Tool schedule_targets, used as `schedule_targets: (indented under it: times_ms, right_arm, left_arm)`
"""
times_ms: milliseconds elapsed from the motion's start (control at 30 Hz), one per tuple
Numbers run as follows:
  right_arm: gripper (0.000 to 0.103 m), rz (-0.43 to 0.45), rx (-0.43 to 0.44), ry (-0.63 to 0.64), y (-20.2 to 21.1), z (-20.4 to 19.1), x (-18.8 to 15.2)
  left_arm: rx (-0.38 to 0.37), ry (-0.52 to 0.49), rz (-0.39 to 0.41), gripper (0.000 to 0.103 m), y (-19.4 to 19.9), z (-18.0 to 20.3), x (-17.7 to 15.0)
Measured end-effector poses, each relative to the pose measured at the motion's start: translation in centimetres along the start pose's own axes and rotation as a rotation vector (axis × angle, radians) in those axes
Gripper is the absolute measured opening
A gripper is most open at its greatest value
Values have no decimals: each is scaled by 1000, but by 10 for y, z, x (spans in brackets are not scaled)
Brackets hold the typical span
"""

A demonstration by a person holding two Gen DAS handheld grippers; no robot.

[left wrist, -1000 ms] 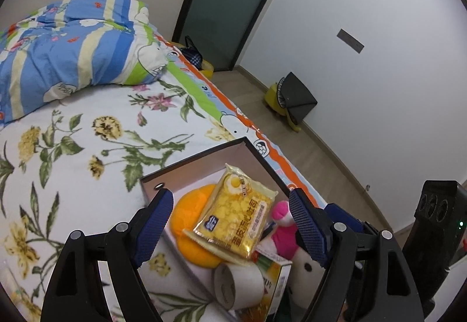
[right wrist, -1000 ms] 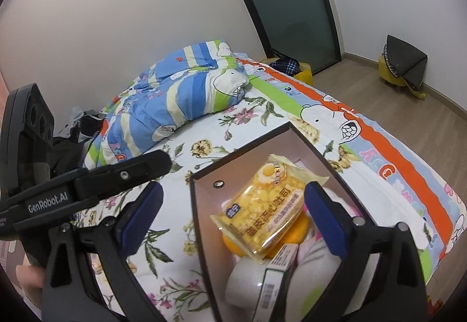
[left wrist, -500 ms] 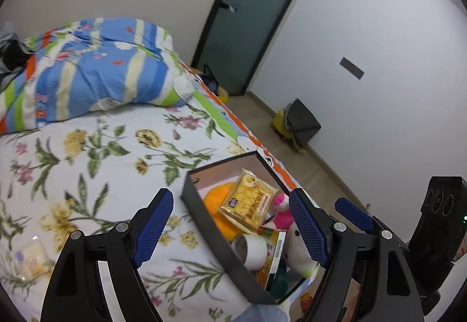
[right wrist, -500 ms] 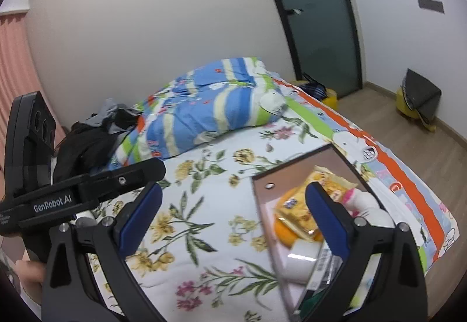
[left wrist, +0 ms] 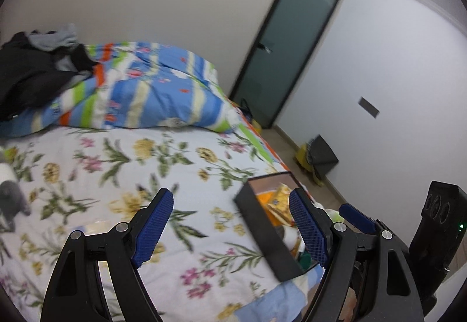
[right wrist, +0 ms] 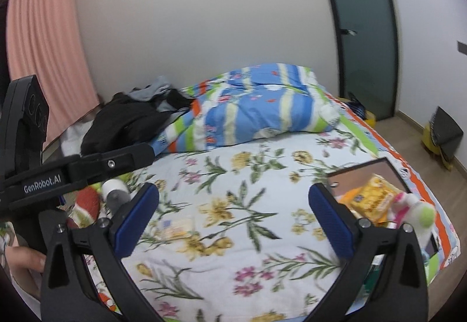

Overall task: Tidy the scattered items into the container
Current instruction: 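Withdraw the left gripper and reach toward the clear bread packet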

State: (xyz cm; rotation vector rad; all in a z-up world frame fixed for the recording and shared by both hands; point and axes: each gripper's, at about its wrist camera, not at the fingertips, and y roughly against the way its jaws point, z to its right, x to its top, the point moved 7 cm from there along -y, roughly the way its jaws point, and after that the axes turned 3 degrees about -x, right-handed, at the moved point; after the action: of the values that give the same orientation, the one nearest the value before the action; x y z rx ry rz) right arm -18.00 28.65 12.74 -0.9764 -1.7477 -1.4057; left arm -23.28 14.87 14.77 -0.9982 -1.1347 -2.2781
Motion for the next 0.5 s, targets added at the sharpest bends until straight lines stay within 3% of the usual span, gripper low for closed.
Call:
schedule_targets:
  times_ms: [300, 500]
  right_arm:
    - [103, -85, 116, 77, -37, -109, -24]
    - [103, -187, 145, 110, -86, -149, -56]
  left_arm:
    - [146, 111, 80, 90, 85, -125, -13]
    - [209, 237, 31, 90, 87, -214, -43]
